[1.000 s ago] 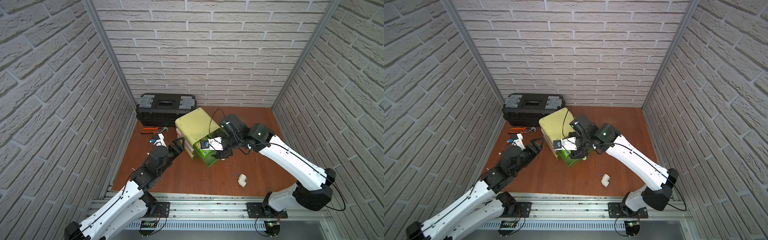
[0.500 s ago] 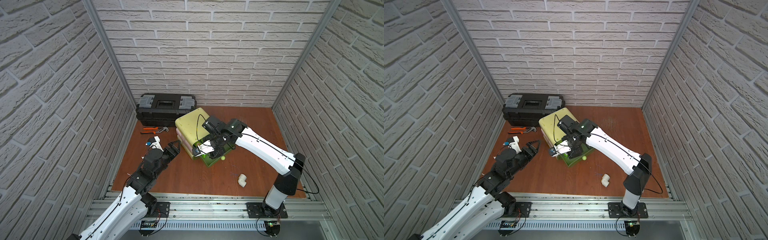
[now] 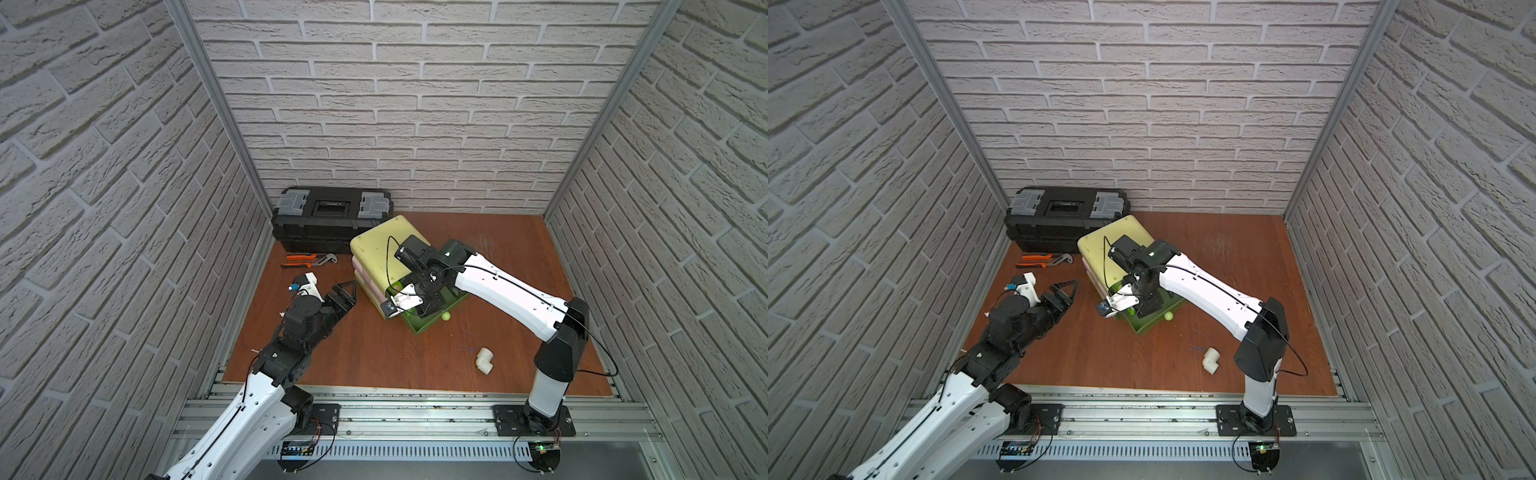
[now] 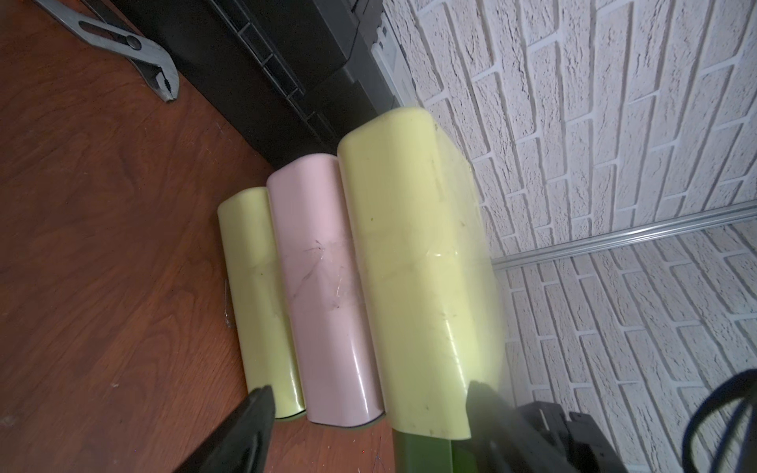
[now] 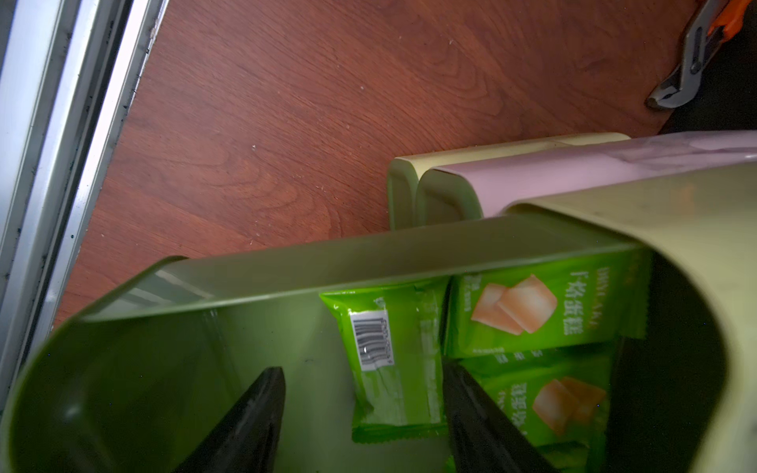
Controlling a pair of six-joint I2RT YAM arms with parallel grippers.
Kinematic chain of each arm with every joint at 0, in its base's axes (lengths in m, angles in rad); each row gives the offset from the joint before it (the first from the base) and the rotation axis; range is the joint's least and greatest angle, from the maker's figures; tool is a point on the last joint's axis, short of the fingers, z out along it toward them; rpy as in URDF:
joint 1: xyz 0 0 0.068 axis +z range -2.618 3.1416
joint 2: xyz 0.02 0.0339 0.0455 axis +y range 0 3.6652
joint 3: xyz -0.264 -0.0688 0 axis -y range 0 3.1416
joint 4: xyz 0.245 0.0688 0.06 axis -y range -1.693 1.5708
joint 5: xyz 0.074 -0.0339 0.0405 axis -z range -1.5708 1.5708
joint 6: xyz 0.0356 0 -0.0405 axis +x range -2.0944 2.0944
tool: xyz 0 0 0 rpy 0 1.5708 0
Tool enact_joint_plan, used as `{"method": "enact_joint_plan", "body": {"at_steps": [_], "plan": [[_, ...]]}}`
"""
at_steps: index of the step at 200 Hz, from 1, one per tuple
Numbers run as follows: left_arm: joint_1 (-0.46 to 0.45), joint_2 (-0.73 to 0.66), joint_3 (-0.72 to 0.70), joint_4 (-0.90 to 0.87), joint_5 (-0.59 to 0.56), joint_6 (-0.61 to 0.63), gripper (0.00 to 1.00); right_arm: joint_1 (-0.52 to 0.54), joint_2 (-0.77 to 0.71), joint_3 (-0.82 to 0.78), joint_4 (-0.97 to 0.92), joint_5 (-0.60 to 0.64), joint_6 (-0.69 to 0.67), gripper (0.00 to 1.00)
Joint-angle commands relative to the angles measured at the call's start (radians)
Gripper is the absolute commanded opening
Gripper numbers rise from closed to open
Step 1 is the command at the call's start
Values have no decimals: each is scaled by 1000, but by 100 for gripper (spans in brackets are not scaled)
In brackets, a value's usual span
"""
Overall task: Take the cookies out of the drawer
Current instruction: Pick up the cookie from the drawer.
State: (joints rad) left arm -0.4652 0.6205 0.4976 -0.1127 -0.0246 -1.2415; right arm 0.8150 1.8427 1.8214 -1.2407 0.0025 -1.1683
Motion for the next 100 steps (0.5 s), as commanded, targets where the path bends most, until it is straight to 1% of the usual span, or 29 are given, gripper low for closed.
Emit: {"method": "enact_joint_plan", "body": {"at_steps": [1,41,100], "plan": [[12,-6,-13,43,14,11,79,-4,9,15,15,17,-20,66],[22,-3,-14,44,24,10,79,-4,18,2,38,38,-23,65],[31,-2,-13,44,31,9,78,-5,22,-28,40,54,-31,60]]}}
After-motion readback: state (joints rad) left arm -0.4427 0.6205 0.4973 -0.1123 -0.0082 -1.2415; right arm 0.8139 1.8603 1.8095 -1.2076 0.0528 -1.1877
